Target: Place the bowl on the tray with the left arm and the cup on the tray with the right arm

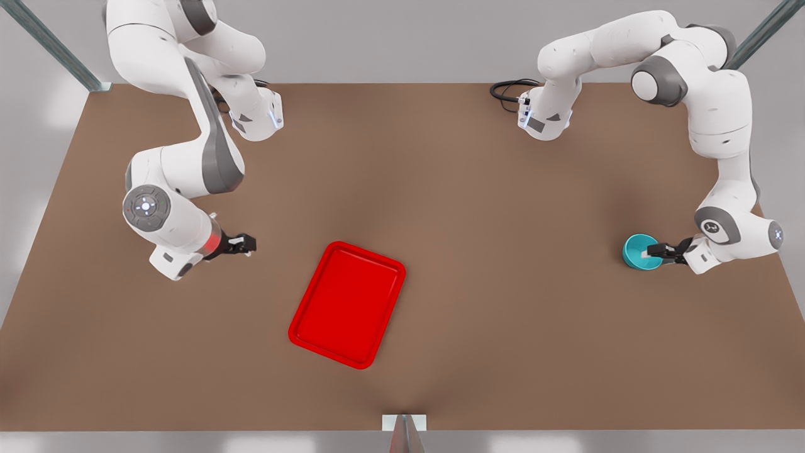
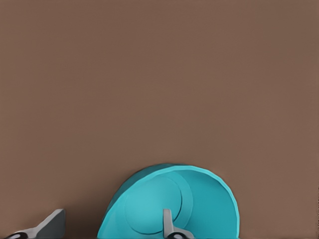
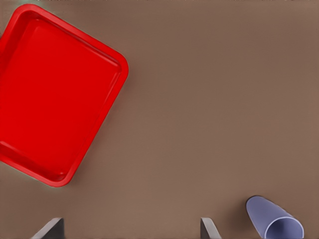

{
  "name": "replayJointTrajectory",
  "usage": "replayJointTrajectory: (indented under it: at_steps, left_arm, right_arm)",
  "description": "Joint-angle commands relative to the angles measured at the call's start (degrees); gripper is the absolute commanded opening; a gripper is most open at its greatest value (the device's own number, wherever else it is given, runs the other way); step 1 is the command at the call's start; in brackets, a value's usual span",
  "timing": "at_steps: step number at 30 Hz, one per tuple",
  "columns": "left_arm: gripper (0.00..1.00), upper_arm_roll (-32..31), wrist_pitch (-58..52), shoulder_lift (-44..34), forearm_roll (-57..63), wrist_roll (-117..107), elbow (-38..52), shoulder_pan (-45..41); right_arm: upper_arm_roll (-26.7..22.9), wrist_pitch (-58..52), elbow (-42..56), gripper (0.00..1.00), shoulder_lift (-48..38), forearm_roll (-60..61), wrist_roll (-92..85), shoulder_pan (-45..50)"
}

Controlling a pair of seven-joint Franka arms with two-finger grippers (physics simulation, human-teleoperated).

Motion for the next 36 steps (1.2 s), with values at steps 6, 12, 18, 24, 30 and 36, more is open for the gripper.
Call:
replayJointTrajectory:
  at_steps: [6, 12, 18, 24, 30, 36]
  left_arm:
    - [0.33, 0.0, 0.0, 0.0, -0.6, -0.2, -0.3, -0.2]
    - [0.26, 0.1, 0.2, 0.2, -0.5, -0.1, -0.9, -0.8]
    - [0.21, 0.5, 2.5, 0.2, -0.4, 0.1, -0.8, -1.3]
    - [0.21, 1.4, -0.3, -2.1, -0.4, 0.2, -0.8, -1.8]
    - [0.21, 1.3, -1.6, -2.7, -7.1, -6.1, -0.7, -10.2]
    - [0.21, 1.3, 0.3, -2.3, -16.5, -26.7, 3.4, -30.3]
  right_arm:
    - [-0.2, 2.3, 0.0, 1.0, 1.2, 0.1, 0.2, -1.2]
    - [0.0, 2.2, 0.0, 1.0, 1.2, 0.1, 0.0, -1.1]
    - [0.1, 1.7, 0.1, 1.0, 1.1, 0.1, -0.4, -1.2]
    - [0.1, 1.4, -0.2, 1.0, 1.1, 0.1, -0.1, -0.6]
    - [0.1, 1.0, 0.0, 1.0, 1.1, 0.1, -0.1, -0.8]
    - [0.0, 0.7, 1.4, 1.0, 0.9, -0.2, -0.3, -1.3]
